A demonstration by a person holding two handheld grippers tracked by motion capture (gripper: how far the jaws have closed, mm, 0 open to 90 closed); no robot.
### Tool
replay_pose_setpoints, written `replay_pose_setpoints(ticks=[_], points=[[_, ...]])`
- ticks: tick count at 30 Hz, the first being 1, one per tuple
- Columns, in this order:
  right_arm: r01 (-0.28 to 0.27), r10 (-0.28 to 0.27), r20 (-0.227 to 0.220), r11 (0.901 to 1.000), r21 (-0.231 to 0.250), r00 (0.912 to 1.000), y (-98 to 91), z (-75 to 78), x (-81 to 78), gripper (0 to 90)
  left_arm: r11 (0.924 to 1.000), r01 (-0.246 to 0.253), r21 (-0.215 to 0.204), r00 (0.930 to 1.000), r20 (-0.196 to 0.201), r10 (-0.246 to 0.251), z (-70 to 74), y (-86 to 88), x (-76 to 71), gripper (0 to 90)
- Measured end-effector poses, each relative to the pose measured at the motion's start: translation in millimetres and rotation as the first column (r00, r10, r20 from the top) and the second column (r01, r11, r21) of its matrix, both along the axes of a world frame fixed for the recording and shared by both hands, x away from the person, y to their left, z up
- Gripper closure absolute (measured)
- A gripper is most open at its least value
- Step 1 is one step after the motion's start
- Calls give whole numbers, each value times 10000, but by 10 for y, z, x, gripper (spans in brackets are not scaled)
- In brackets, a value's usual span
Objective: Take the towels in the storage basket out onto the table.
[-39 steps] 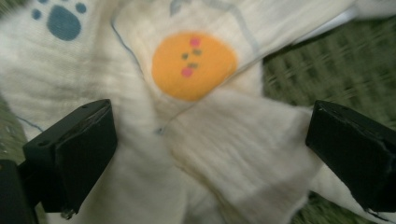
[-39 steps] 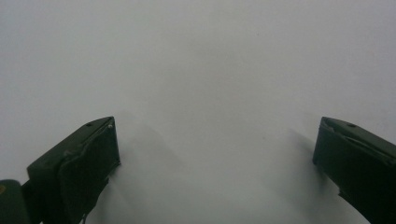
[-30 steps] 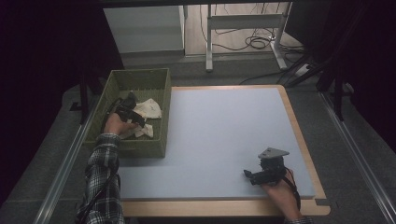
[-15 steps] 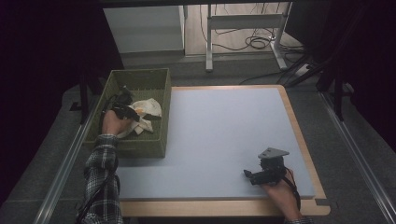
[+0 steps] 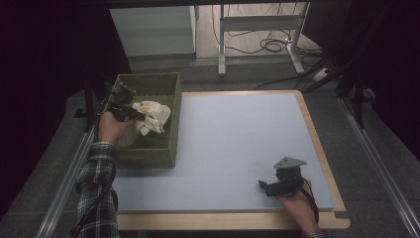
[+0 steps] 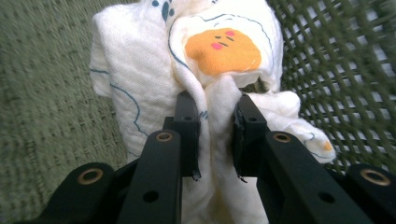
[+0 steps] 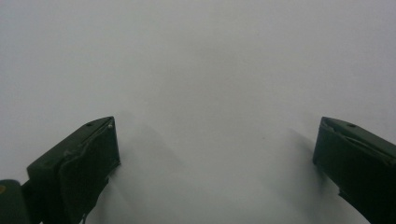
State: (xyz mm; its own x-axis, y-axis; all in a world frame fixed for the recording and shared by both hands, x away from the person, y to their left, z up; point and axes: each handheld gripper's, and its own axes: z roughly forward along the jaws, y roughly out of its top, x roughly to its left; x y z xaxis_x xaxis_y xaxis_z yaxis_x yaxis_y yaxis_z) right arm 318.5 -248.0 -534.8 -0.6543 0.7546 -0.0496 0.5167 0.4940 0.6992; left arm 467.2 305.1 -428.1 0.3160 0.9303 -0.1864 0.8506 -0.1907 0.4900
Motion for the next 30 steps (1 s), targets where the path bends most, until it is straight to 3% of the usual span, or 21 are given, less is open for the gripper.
replay_pose_setpoints(ticks=[12, 18, 24, 30], points=[[3, -3, 4, 10000, -1, 10000, 0, 0, -1, 5, 9989, 472, -49, 9966, 678, -468, 440, -4, -243, 746], [1, -1, 8, 10000, -2, 10000, 0, 0, -1, 5, 9968, 798, 54, 9941, 734, -800, 629, -39, -345, 744], [5, -5, 5, 10000, 1, 10000, 0, 0, -1, 5, 9919, 1265, -94, 9879, 915, -1252, 830, -123, -442, 741], [3, -3, 13, 10000, 0, 10000, 0, 0, 0, 5, 9835, 1801, -159, 9794, 953, -1778, 944, -299, -494, 740]])
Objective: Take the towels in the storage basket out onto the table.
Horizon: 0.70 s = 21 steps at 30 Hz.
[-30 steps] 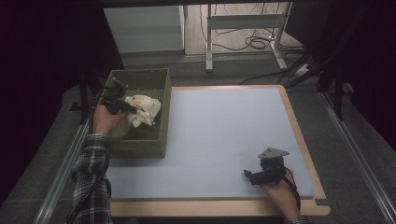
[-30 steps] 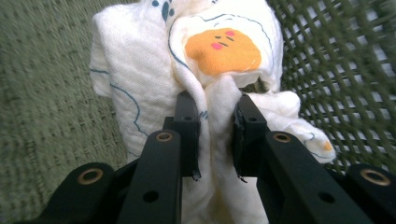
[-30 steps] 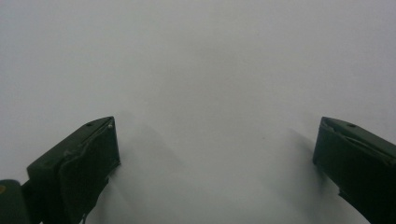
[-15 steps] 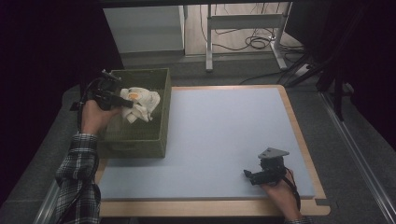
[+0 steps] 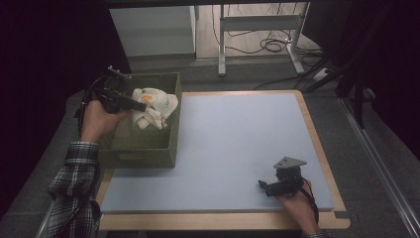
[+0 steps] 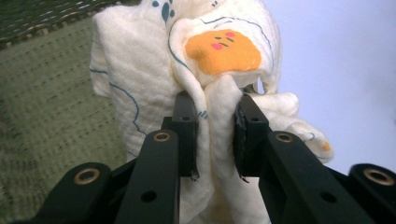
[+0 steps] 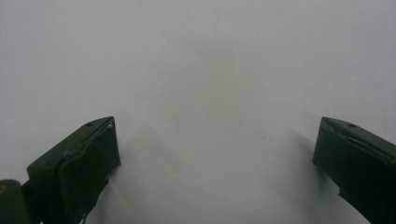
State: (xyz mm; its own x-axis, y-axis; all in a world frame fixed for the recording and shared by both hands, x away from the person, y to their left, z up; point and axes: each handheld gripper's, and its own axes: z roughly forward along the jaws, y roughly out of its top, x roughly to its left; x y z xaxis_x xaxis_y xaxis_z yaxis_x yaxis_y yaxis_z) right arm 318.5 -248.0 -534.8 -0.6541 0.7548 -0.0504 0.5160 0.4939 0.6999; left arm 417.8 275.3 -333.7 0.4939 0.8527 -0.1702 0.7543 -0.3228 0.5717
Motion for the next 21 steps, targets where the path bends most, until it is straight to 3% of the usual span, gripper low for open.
replay_pose_setpoints(ticks=[5, 21], points=[[-1, 1, 2, 10000, -2, 10000, 0, 0, 0, 5, 9993, 358, -99, 9994, 13, -358, 28, -185, 22, 739], [-14, 14, -7, 10000, -2, 10000, -1, 0, 0, 5, 9898, 1400, 248, 9901, 7, -1401, 139, -788, 80, 735]])
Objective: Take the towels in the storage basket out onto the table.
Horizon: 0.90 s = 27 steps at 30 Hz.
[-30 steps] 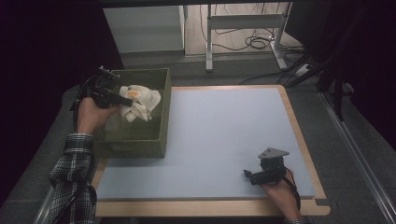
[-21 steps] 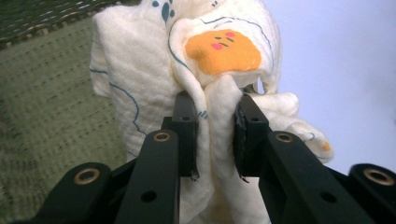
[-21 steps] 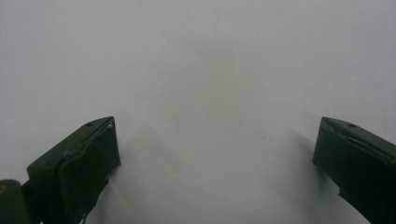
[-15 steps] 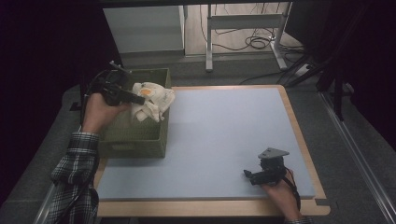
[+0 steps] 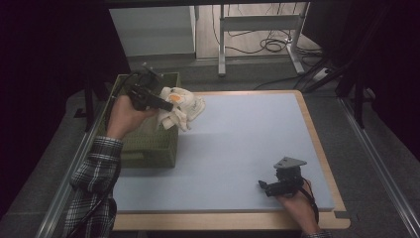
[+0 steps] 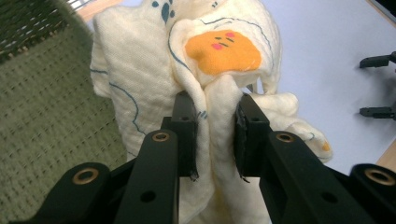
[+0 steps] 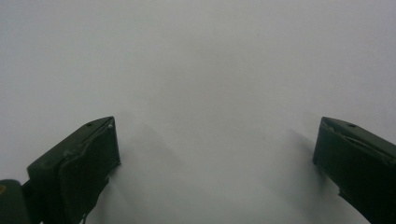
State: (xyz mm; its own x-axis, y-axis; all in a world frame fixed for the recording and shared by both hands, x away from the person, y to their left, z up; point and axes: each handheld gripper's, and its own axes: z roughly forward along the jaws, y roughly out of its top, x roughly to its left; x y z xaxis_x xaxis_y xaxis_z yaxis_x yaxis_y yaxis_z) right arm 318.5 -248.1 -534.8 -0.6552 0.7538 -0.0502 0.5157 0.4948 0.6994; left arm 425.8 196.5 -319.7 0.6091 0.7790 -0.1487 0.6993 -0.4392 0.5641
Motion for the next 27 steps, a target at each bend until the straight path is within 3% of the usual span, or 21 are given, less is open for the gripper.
replay_pose_setpoints(ticks=[16, 27], points=[[-10, 10, -33, 10000, 25, 10000, 0, 1, -1, 5, 9948, 1020, -71, 9948, 11, -1020, -20, -677, 84, 734], [-12, 12, -48, 10000, 28, 10000, -2, 2, 0, 6, 9831, 1823, -162, 9832, -84, -1824, -246, -1209, 126, 729]])
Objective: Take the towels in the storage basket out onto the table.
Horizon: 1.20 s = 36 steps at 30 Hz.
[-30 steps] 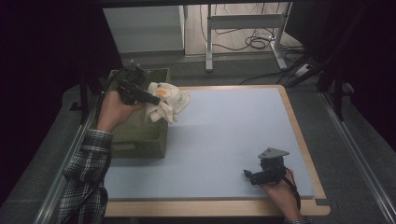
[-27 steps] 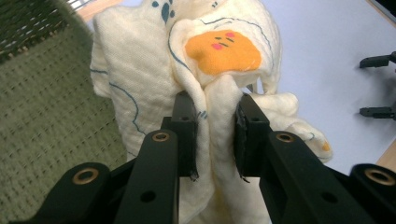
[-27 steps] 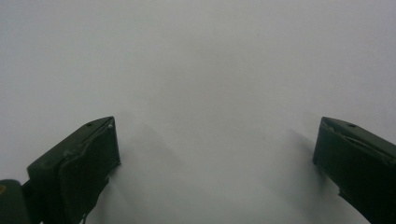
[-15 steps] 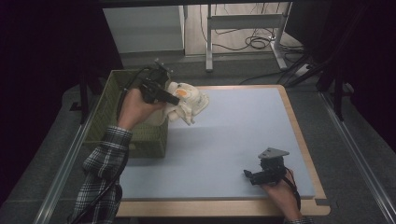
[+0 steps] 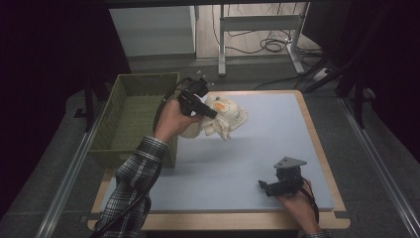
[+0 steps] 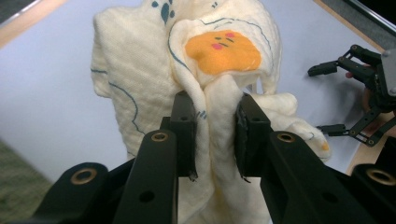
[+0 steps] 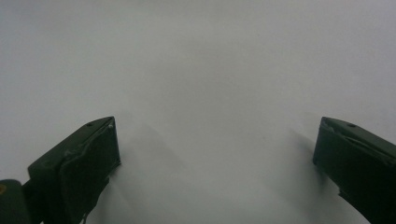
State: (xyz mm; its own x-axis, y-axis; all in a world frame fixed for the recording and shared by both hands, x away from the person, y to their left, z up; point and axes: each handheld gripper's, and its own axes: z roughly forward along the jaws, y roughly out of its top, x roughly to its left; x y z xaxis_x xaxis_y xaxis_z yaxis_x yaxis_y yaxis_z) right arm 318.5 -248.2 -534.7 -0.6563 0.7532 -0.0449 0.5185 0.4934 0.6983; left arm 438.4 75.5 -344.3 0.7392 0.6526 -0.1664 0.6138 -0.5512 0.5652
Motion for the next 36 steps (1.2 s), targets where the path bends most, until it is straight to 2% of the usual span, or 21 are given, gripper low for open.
replay_pose_setpoints(ticks=[6, 14, 16, 20, 27, 32, 34, 35, 36], points=[[11, -11, 4, 10000, 14, 10000, 1, -1, 0, 6, 9997, 239, 54, 9996, -164, -238, -244, -199, 26, 729], [25, -25, 24, 10000, 13, 10000, 1, -1, 0, 6, 9999, 148, -89, 9986, -505, -153, -742, -373, 56, 726], [20, -20, 29, 10000, 12, 10000, 1, -1, 0, 6, 9999, 128, -10, 9979, -632, -128, -873, -400, 60, 725], [7, -7, 22, 10000, 18, 10000, 1, -2, 0, 6, 9994, 57, 338, 9981, -609, -37, -1086, -417, 63, 719], [19, -19, 32, 10000, 5, 10000, 2, -2, 0, 6, 9990, -184, 401, 9980, -600, 208, -1366, -374, 47, 691], [15, -15, 26, 10000, 7, 10000, 2, -1, 0, 6, 9984, -216, 523, 9979, -594, 247, -1572, -398, 10, 605], [8, -8, 34, 10000, -3, 10000, 1, -2, 0, 6, 9995, -202, 255, 9982, -556, 216, -1630, -398, 1, 516], [19, -19, 29, 10000, 7, 10000, 2, -1, 0, 6, 9997, -183, 172, 9983, -553, 193, -1631, -395, -3, 424], [18, -18, 28, 10000, 7, 10000, 1, -1, 0, 5, 9998, -169, 44, 9984, -546, 171, -1627, -388, -13, 379]])
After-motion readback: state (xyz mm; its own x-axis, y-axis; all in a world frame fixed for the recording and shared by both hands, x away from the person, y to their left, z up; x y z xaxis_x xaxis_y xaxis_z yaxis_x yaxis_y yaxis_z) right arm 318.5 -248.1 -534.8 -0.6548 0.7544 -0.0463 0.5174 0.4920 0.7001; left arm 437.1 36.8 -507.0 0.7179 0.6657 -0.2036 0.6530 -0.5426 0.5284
